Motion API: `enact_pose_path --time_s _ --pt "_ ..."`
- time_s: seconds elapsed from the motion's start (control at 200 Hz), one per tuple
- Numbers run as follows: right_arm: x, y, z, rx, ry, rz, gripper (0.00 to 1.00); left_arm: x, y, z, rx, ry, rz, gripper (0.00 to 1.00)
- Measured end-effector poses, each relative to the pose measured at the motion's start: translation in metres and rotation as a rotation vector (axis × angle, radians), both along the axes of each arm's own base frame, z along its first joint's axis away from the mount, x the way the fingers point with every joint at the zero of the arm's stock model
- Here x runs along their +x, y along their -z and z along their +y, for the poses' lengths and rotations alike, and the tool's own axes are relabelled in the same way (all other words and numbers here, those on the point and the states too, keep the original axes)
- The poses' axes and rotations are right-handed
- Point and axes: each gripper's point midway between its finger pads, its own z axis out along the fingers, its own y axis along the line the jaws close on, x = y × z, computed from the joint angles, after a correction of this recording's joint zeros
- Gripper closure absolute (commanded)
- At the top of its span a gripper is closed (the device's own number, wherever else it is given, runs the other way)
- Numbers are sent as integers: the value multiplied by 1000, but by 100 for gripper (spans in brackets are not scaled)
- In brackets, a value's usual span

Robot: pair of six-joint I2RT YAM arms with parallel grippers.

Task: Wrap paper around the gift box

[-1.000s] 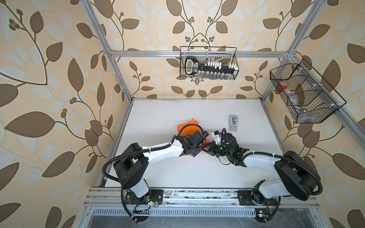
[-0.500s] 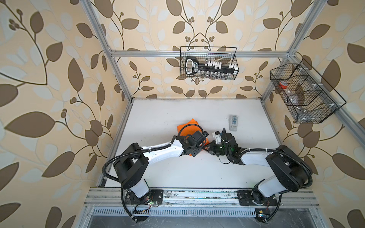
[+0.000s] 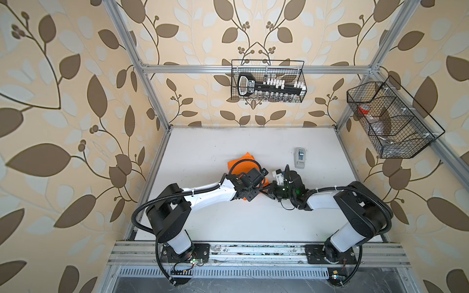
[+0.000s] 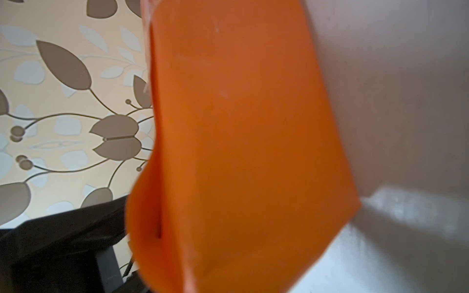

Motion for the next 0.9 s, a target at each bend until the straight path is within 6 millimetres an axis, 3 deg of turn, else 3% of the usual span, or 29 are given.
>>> enact_pose_path --time_s 0.215,0.49,0.675,0.9 --pt "-12 -19 -5 10 -10 -49 100 0 0 0 3 0 2 59" --pt "-41 -7 -35 -70 14 -25 100 0 0 0 4 0 4 59" --pt "-43 -36 -30 -65 -20 -106 100 0 0 0 6 0 5 59" --pt "-25 -67 -16 -46 -31 -165 100 0 0 0 8 0 6 60"
